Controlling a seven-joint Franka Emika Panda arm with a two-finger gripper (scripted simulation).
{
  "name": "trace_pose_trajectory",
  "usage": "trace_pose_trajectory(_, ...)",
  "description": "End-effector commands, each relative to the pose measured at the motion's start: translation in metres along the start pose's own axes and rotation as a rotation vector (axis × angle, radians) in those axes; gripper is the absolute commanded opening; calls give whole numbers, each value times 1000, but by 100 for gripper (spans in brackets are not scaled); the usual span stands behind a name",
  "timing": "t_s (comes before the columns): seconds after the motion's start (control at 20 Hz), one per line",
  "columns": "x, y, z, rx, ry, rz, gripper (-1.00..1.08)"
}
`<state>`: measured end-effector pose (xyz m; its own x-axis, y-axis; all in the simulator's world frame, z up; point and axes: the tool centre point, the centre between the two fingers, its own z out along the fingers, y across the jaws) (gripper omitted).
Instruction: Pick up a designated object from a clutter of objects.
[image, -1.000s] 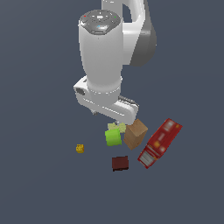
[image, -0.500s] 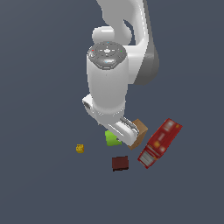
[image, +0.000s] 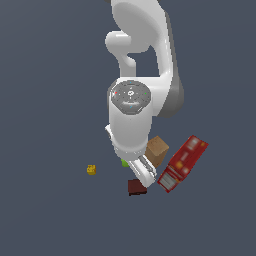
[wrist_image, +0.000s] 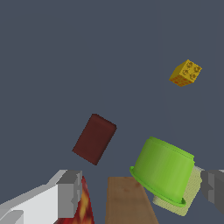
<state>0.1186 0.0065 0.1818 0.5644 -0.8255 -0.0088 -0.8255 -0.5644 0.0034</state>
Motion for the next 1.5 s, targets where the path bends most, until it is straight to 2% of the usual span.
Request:
trace_pose_trajectory(0.0,1,-7,12,1,1,63,100)
trace_pose_trajectory(0.8,-1,-44,85,5,6,415,100)
trace_pose_trajectory(1.15,-3,-50,100,5,7,488,100)
trace_pose_trajectory(1.45,-3,-51,103,5,7,499,100)
